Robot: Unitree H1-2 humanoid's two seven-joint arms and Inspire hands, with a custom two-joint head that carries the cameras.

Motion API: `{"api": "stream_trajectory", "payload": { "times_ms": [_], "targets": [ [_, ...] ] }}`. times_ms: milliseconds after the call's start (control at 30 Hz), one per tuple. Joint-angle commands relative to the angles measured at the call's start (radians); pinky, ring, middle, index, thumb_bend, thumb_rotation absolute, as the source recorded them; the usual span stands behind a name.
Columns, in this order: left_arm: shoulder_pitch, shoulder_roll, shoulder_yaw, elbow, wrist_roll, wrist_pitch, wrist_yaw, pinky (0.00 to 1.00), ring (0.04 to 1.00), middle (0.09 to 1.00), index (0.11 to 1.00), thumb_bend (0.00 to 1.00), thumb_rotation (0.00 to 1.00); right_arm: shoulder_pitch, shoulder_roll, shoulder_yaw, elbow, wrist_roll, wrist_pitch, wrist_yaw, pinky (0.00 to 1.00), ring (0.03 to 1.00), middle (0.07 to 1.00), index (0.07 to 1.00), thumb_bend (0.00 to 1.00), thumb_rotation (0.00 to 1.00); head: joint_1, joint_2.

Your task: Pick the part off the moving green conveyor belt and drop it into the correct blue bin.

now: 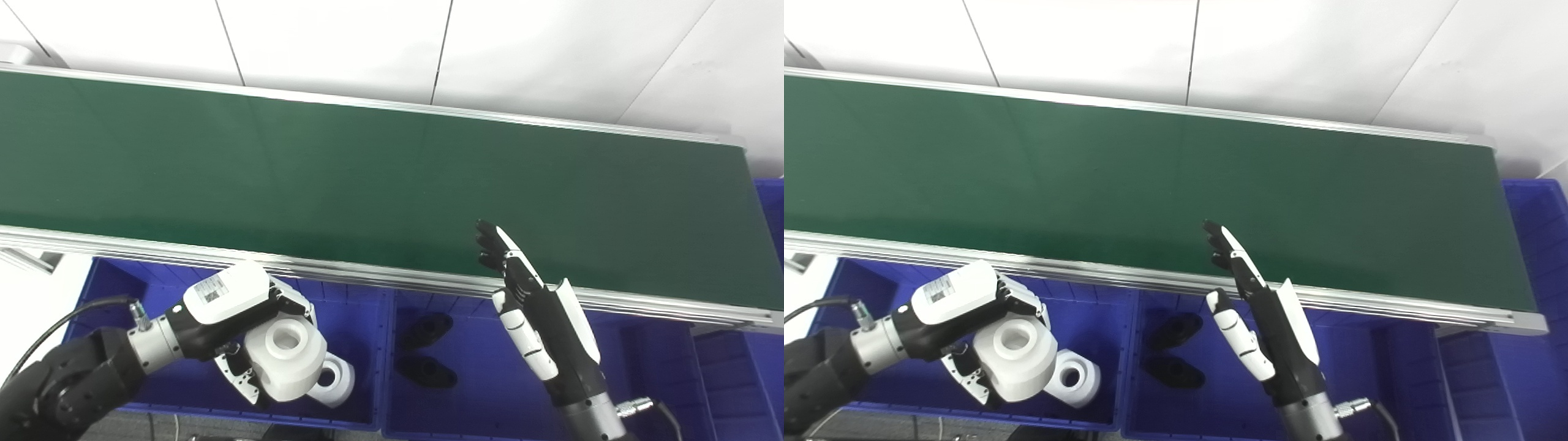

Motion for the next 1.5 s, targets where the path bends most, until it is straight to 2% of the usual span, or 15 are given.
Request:
{"api": "stream_trajectory", "payload": {
  "times_ms": [0,100,333,500,600,733,767,800,833,900,933,1000,1067,1200,1467],
  "targets": [
    [0.038,0.010,0.001,-0.001,0.030,-0.022,0.154,0.38,0.410,0.457,0.509,0.52,0.00,0.007,0.000,-0.001,-0.037,0.004,-0.014,-0.002,0.89,0.944,0.960,0.945,0.44,1.00,0.001,-0.001],
    [0.060,-0.022,0.024,-0.001,0.052,-0.021,0.185,0.37,0.402,0.453,0.511,0.52,0.00,0.007,0.001,0.000,-0.042,0.002,-0.009,-0.001,0.89,0.944,0.960,0.945,0.44,1.00,0.003,-0.001],
    [0.083,-0.087,0.104,-0.033,0.096,-0.005,0.105,0.33,0.365,0.425,0.515,0.51,0.00,0.005,0.002,-0.001,-0.051,-0.004,-0.005,-0.001,0.88,0.934,0.954,0.938,0.43,1.00,0.004,0.000],
    [0.104,-0.132,0.155,-0.116,0.156,0.099,0.010,0.30,0.359,0.435,0.515,0.52,0.00,0.008,0.006,0.002,-0.059,-0.008,0.005,0.000,0.88,0.930,0.951,0.936,0.44,1.00,0.000,0.003],
    [0.115,-0.173,0.179,-0.139,0.170,0.136,-0.013,0.28,0.344,0.434,0.517,0.52,0.00,0.010,0.005,0.002,-0.058,-0.007,0.002,0.000,0.88,0.930,0.950,0.936,0.43,1.00,-0.001,0.004],
    [0.119,-0.212,0.204,-0.142,0.191,0.152,-0.015,0.25,0.343,0.430,0.524,0.51,0.00,0.011,0.003,0.002,-0.056,-0.008,-0.002,0.000,0.88,0.930,0.950,0.937,0.44,1.00,-0.001,0.003],
    [0.121,-0.222,0.210,-0.141,0.204,0.157,-0.010,0.29,0.385,0.432,0.532,0.51,0.00,0.011,0.003,0.001,-0.056,-0.008,-0.002,0.000,0.87,0.929,0.949,0.936,0.43,1.00,-0.001,0.003],
    [0.127,-0.232,0.216,-0.138,0.236,0.158,0.005,0.30,0.389,0.432,0.532,0.51,0.00,0.010,0.003,0.001,-0.058,-0.007,0.001,0.000,0.87,0.929,0.948,0.936,0.43,1.00,-0.001,0.005],
    [0.131,-0.240,0.223,-0.137,0.259,0.157,0.015,0.41,0.493,0.541,0.516,0.51,0.03,0.010,0.003,0.000,-0.059,-0.006,0.002,0.000,0.88,0.928,0.947,0.935,0.43,1.00,-0.001,0.005],
    [0.137,-0.250,0.231,-0.130,0.293,0.148,0.026,0.56,0.635,0.668,0.502,0.51,0.07,0.008,0.003,0.000,-0.061,-0.004,0.004,0.001,0.87,0.927,0.947,0.935,0.43,1.00,0.001,0.005],
    [0.138,-0.253,0.233,-0.130,0.302,0.148,0.022,0.65,0.715,0.730,0.617,0.55,0.22,0.008,0.003,0.000,-0.061,-0.004,0.006,0.001,0.87,0.927,0.947,0.934,0.43,1.00,0.001,0.005],
    [0.138,-0.255,0.236,-0.133,0.311,0.154,0.004,0.81,0.847,0.834,0.755,0.60,0.46,0.006,0.004,-0.001,-0.063,-0.008,0.008,0.001,0.87,0.926,0.947,0.933,0.43,1.00,0.001,0.005],
    [0.139,-0.256,0.236,-0.137,0.306,0.162,-0.018,0.89,0.926,0.899,0.819,0.63,0.59,0.005,0.003,0.000,-0.062,-0.009,0.008,0.002,0.87,0.926,0.947,0.935,0.43,1.00,-0.001,0.007],
    [0.141,-0.259,0.239,-0.135,0.280,0.165,-0.040,0.91,0.955,0.924,0.848,0.66,0.62,0.002,0.001,-0.002,-0.062,-0.004,0.008,0.003,0.87,0.927,0.949,0.937,0.43,1.00,-0.003,0.006],
    [0.142,-0.264,0.246,-0.141,0.258,0.166,-0.066,0.91,0.942,0.927,0.859,0.68,0.63,0.000,0.001,-0.003,-0.067,-0.009,0.016,0.003,0.87,0.927,0.947,0.937,0.43,1.00,-0.002,0.006]
  ]
}}
